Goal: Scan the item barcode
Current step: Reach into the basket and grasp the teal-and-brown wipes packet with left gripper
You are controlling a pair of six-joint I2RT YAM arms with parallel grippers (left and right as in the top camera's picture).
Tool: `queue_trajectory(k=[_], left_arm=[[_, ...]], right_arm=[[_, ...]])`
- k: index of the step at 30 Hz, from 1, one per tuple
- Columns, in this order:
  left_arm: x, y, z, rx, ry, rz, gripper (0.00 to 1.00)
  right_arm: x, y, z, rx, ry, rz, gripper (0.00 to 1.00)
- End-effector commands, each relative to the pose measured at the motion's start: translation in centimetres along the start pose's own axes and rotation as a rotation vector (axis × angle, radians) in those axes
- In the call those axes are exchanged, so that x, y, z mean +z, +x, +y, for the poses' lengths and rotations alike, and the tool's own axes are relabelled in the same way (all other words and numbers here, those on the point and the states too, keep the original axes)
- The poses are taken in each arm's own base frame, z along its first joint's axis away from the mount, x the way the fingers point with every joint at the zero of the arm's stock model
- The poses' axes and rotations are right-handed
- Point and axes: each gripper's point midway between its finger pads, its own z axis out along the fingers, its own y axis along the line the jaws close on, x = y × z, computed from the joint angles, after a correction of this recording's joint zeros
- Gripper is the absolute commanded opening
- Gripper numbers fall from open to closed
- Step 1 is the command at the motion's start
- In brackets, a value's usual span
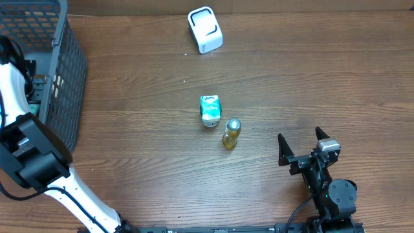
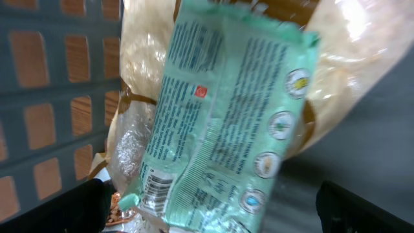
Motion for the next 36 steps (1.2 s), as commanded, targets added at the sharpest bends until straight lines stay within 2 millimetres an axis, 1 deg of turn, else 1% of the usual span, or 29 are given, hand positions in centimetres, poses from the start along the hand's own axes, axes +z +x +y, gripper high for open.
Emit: queue_trajectory(k=[1,5,9,14,20,28,30,33,35,36], left_arm=[[0.8,0.0,0.5,-0.004,0.035,-0.014,1.0],[1.1,0.3,0.9,-0.024,0.064,-0.025,1.0],[1.3,0.2,0.3,-0.043,0.15,-0.06,1.0],[1.6,0.8,1.2,-0.052,0.149,-0.055,1.0],[2.0,0.6,1.0,-0.059,0.176,-0.067,0.99],[5.2,1.9,-0.9,-0.04,0.218,0.015,1.0],[6.2,2.5,-1.0,-0.046,0.203,0.051,1.0],[6.7,3.0,-0.8,-0.056,0.178,0.078,1.0],[6.7,2.9,-0.7,-0.064,0.176,0.075,0.93],[6.7,2.9,-0.7,-0.072,0.175,0.075,0.86]], right_arm=[[0.1,0.4,-0.3,-0.003,0.013,0.007,1.0],[0.1,0.4,-0.3,-0.003,0.013,0.007,1.0],[0.1,0.4,-0.3,-0.003,0.013,0.007,1.0],[0.1,0.4,-0.3,-0.003,0.013,0.007,1.0],[0.1,0.4,-0.3,-0.003,0.013,0.007,1.0],[0.1,0.4,-0.3,-0.003,0.013,0.007,1.0],[0.1,0.4,-0.3,-0.003,0.013,0.007,1.0],[0.1,0.4,-0.3,-0.003,0.013,0.007,1.0],[0.1,0.4,-0.3,-0.003,0.013,0.007,1.0],[0.1,0.4,-0.3,-0.003,0.013,0.007,1.0]])
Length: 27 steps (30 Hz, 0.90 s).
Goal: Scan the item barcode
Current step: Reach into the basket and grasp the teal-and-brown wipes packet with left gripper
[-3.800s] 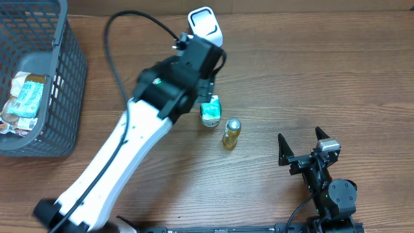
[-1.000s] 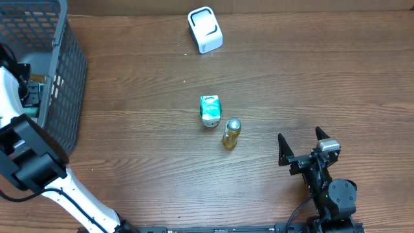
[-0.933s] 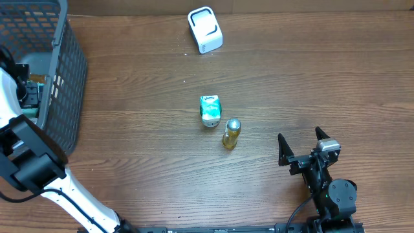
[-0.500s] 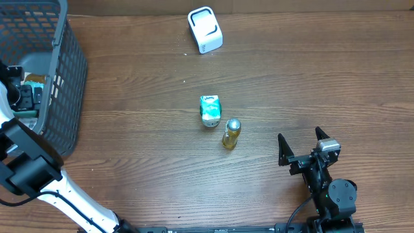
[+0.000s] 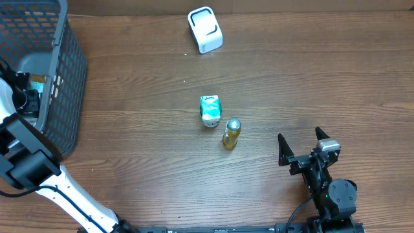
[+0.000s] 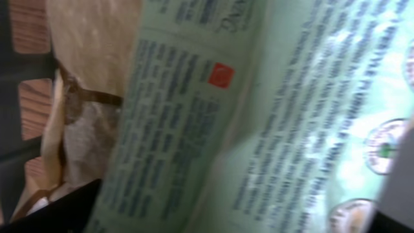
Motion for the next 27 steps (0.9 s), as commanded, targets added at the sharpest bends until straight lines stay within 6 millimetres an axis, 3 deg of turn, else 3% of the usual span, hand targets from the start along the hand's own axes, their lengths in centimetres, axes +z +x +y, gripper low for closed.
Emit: queue_trajectory(k=[1,4,9,13,17,27], left_arm=[[2.1,0.9,-0.3,-0.015,0.007,0.052,0.78],[2.1,1.0,-0.4,-0.023,0.009,0.055,0.47],[2.0,1.1,-0.5,-0.061,0.009,0.057,0.22],[1.3,0.5,-0.7,-0.077,0.007,0.038,0.17],[-0.9,-0.9,-0.4,-0.129,-0.011,-0.022,0.11],[-12.1,-4.5,1.8,-0.303,-0.055,-0.294,0.06]], right_arm=[[0.1,0.4,-0.3,-0.003,0.013,0.008,1.0],[0.1,0.4,-0.3,-0.003,0.013,0.008,1.0],[0.1,0.4,-0.3,-0.003,0.013,0.008,1.0],[0.1,0.4,-0.3,-0.003,0.013,0.008,1.0],[0.1,0.4,-0.3,-0.003,0.013,0.008,1.0],[0.1,0.4,-0.3,-0.003,0.013,0.008,1.0]])
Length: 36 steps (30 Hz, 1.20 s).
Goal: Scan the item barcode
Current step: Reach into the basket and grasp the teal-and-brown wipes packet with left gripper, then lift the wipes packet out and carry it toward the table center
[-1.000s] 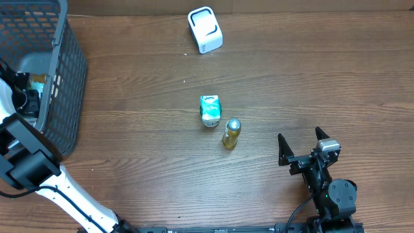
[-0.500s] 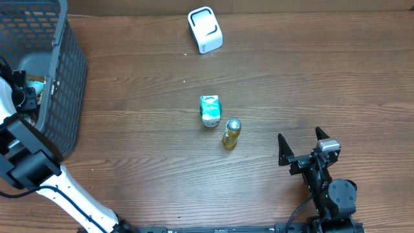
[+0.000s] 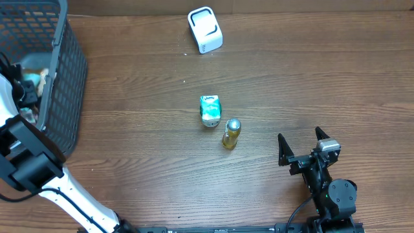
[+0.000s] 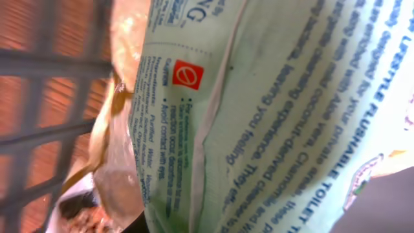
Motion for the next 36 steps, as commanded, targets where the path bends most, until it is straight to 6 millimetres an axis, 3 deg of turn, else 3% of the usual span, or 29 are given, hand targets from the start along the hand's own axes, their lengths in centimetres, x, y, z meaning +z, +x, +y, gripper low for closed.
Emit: queue_trajectory(k=[1,8,14,20,23,26,29,36], left_arm=[[-9.1,-3.8,1.6,-0.13,-0.017,-0.228,0.06],[-19.9,-5.6,1.9,-0.22,0.056,-0.489,0.05],[-28.2,-4.8,1.3,-0.295,0.157,-0.655,0.05],[-34.6,-1.5,-2.0,-0.348,0.309,-0.7,0.08],[-37.3,0.1,-4.7,-0.292,0.353,-0.719,0.08],[-39.0,2.0,-7.9,-0.222,0.398,-0.705,0.05],[-39.3,4.2,-11.5,-0.15,0.451,-0.633,0.05],[-35.6,8.2,-17.5,-0.053,0.443,-0.405,0.05]], right_arm=[[0.1,0.4,-0.3,-0.003,0.012,0.008,1.0],[0.1,0.4,-0.3,-0.003,0.012,0.008,1.0],[0.1,0.4,-0.3,-0.003,0.012,0.008,1.0],[0.1,0.4,-0.3,-0.003,0.012,0.008,1.0],[0.1,0.4,-0.3,-0.003,0.012,0.008,1.0],[0.1,0.4,-0.3,-0.003,0.012,0.008,1.0],[0.1,0.4,-0.3,-0.003,0.012,0.008,1.0],[0.1,0.4,-0.3,-0.003,0.012,0.008,1.0]])
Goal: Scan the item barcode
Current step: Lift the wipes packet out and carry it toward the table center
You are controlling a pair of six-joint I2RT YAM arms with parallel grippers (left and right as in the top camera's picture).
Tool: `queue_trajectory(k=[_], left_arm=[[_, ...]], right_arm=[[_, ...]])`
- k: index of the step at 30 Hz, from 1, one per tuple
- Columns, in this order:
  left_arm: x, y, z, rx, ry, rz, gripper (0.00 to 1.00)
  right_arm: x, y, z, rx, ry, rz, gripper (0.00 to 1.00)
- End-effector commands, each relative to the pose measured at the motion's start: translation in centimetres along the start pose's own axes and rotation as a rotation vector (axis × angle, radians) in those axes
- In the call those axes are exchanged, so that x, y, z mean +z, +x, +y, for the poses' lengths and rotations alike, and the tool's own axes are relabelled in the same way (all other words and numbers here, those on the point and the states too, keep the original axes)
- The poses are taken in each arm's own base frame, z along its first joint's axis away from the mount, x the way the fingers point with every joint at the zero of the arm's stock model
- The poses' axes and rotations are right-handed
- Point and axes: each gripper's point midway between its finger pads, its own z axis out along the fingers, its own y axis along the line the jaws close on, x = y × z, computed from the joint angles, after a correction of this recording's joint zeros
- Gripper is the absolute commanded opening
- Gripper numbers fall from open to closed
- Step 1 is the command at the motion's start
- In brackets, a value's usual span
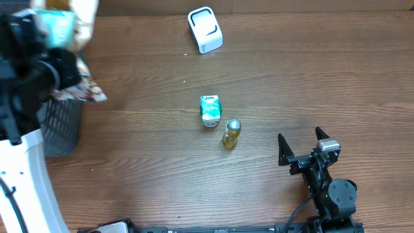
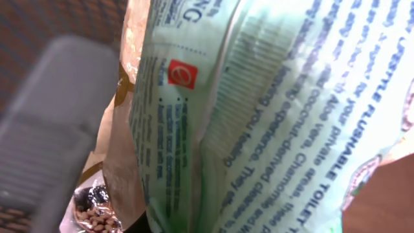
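Observation:
A pale green pack of flushable toilet wipes (image 2: 291,116) fills the left wrist view, printed side toward the camera. Overhead, the same pack (image 1: 58,21) hangs high at the far left, above the basket, with my left gripper (image 1: 55,39) shut on it; its fingers are hidden by the pack. A beige packet (image 2: 126,129) and a snack bag (image 1: 87,94) hang beside the pack. The white barcode scanner (image 1: 205,29) stands at the table's back centre. My right gripper (image 1: 301,144) rests open and empty at the front right.
The dark mesh basket (image 1: 61,126) stands at the left edge, its grey rim (image 2: 45,110) below the pack. A green carton (image 1: 210,110) and a small yellow bottle (image 1: 231,133) lie mid-table between the basket and the right arm.
My left arm, then down inside the basket, is now raised well above it with the green wipes pack. A beige packet and a snack bag have come up beside it. The right arm is unmoved.
My left gripper was open inside the basket, looking at the green wipes pack lying on other packets. Then it was lower, close against the pack, and then the pack filled its view. Now the pack is held above the basket.

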Motion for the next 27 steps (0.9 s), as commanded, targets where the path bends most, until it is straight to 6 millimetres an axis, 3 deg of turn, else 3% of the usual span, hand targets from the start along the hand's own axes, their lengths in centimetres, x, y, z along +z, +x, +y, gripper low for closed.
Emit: queue_trajectory(k=[1,7,10,17,23,27], left_arm=[[2.1,2.3,-1.5,0.003,-0.016,0.083,0.06],[6.5,7.9,-4.0,-0.001,-0.004,0.244,0.06],[9.1,11.5,-5.0,-0.04,-0.012,0.328,0.04],[14.3,18.8,-6.5,-0.028,-0.029,0.407,0.05],[17.5,22.6,-6.0,-0.01,-0.108,0.353,0.05],[18.4,24.2,-5.7,0.015,-0.147,0.314,0.04]], right_arm=[[0.1,0.4,-0.3,-0.004,0.012,0.008,1.0],[0.1,0.4,-0.3,-0.004,0.012,0.008,1.0],[0.1,0.4,-0.3,-0.004,0.013,0.008,1.0],[0.1,0.4,-0.3,-0.004,0.012,0.008,1.0],[0.1,0.4,-0.3,-0.004,0.012,0.008,1.0],[0.1,0.4,-0.3,-0.004,0.012,0.008,1.0]])
